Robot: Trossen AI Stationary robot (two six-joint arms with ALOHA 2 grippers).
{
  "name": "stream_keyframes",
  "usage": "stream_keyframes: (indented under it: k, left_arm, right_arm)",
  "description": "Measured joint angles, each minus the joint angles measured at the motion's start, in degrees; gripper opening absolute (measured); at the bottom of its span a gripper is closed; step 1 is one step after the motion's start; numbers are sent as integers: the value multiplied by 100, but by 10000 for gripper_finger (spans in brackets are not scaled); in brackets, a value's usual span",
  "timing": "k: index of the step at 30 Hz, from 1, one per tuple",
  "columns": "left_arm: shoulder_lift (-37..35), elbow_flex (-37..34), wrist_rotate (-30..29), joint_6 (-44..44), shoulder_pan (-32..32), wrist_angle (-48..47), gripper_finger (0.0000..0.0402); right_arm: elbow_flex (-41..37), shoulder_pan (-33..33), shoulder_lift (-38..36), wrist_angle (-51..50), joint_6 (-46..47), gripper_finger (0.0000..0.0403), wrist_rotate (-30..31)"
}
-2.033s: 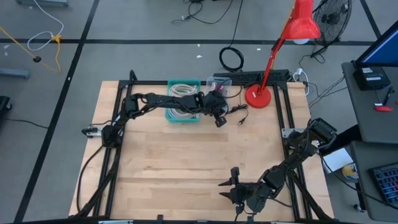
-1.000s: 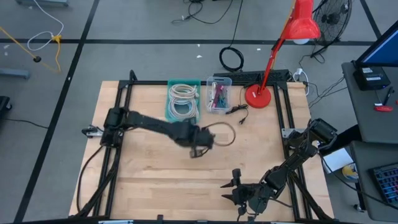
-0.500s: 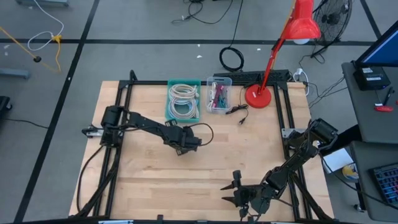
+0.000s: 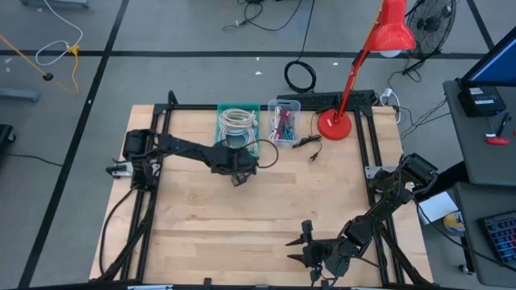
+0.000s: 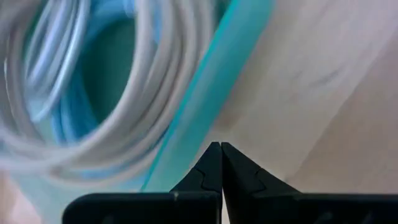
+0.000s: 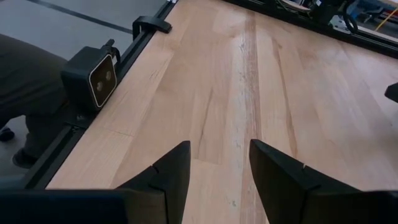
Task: Pick and place items into bin
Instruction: Adjust the green bin
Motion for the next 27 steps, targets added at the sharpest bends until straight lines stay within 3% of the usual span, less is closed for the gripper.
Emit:
stream_keyframes:
  k: [27]
  left_arm:
    - [-6,4,-176,270,271,239,0]
  right_arm:
    - [0,0,0,-2,0,155,0]
